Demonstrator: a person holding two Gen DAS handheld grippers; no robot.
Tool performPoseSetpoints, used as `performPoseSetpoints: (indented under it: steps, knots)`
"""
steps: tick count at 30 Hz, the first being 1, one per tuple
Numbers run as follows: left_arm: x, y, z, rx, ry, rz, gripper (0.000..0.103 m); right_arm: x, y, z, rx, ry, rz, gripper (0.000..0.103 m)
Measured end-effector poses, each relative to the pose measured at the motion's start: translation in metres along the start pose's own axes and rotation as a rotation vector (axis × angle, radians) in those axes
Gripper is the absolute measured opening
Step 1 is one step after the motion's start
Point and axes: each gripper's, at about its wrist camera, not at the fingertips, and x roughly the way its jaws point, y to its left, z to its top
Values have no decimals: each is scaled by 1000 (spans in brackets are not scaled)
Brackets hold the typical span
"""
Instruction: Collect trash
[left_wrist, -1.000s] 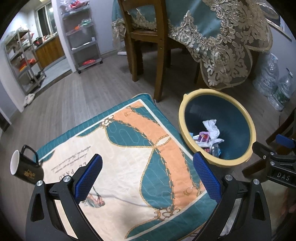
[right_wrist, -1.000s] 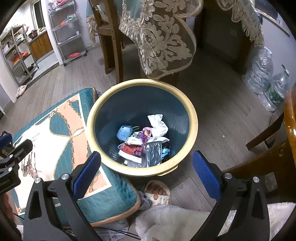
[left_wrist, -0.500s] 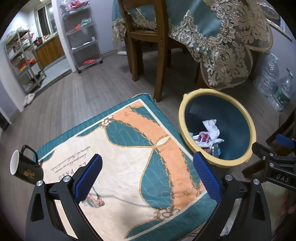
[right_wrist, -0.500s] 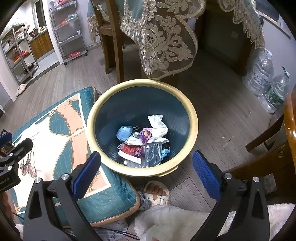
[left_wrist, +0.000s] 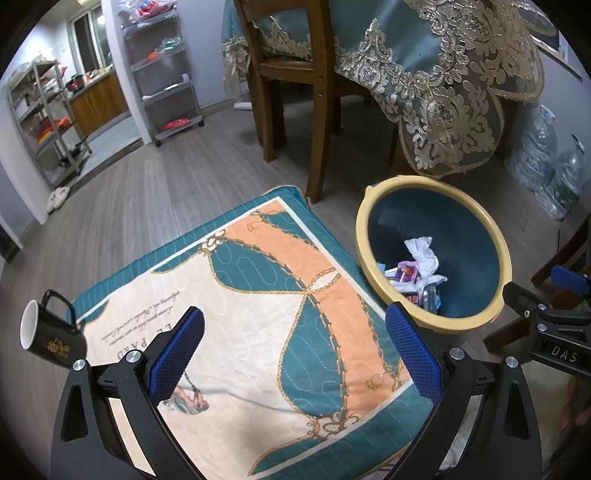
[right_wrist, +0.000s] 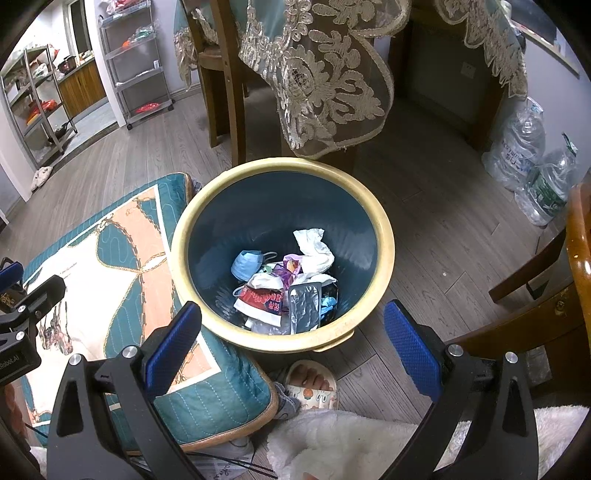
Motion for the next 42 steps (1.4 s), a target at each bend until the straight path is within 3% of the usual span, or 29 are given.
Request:
performPoseSetpoints:
  steps: [42]
  knots:
    - [1,0,0,-7,1,9,98,1,-3,0,3,-8,-10,97]
